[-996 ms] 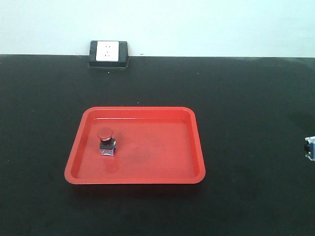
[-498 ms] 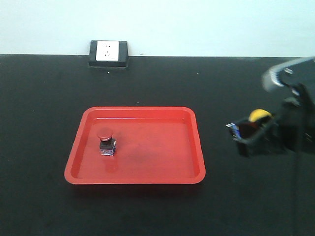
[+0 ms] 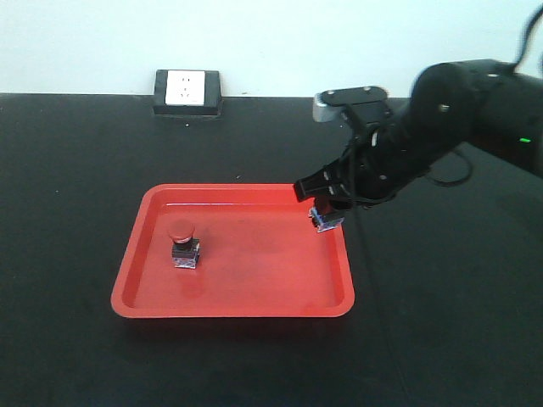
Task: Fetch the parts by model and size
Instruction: 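Move the right gripper over the tray beside the red-capped switch, then lower the yellow-capped switch into the tray and open the right gripper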
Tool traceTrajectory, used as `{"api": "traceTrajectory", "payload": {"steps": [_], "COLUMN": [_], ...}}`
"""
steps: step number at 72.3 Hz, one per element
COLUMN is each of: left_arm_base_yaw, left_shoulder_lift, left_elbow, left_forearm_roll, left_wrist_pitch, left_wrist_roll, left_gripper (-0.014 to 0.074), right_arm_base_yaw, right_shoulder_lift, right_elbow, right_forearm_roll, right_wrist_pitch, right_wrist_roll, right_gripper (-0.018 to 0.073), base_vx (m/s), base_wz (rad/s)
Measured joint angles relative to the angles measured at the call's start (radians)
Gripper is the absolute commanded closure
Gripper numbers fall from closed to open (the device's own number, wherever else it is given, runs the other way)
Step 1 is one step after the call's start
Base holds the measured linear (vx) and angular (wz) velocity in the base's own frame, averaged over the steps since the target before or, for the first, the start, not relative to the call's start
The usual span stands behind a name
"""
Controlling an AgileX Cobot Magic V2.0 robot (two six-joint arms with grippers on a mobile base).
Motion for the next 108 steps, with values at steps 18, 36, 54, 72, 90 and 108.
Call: {"api": "traceTrajectory", "payload": {"steps": [18,36,54,72,90,108], "left_arm_base_yaw": [0.0,0.0,0.0,0.0,0.0,0.0], "left_shoulder_lift": [0.0,0.0,0.0,0.0,0.0,0.0], "left_elbow": [0.0,0.0,0.0,0.0,0.0,0.0], "left_forearm_roll": [0.0,0.0,0.0,0.0,0.0,0.0], "left_wrist_pitch": [0.0,0.0,0.0,0.0,0.0,0.0], "left_wrist_roll": [0.0,0.0,0.0,0.0,0.0,0.0], "left_gripper": [0.02,0.02,0.02,0.02,0.02,0.02], "right_arm_base_yaw": [0.0,0.0,0.0,0.003,0.003,0.003], "right_shoulder_lift": [0.204,0.35,0.452,0.461,0.407,0.178], "right_elbow": [-0.169,-0.266,-0.345,-0.361,-0.361,-0.256], "right_forearm_roll": [0.001,0.023,0.025,0.027,0.015,-0.027], "right_wrist_pitch": [0.069,0.079,0.158,0.162,0.152,0.08], "right_wrist_roll": [-0.006,-0.018,-0.02,-0.021,-0.052,-0.073], "right_gripper": [0.0538,0.0491,0.0294,0.0024,-0.0014,-0.0014], "base_vx": [0.0,0.0,0.0,0.0,0.0,0.0], "base_wz": [0.0,0.0,0.0,0.0,0.0,0.0]}}
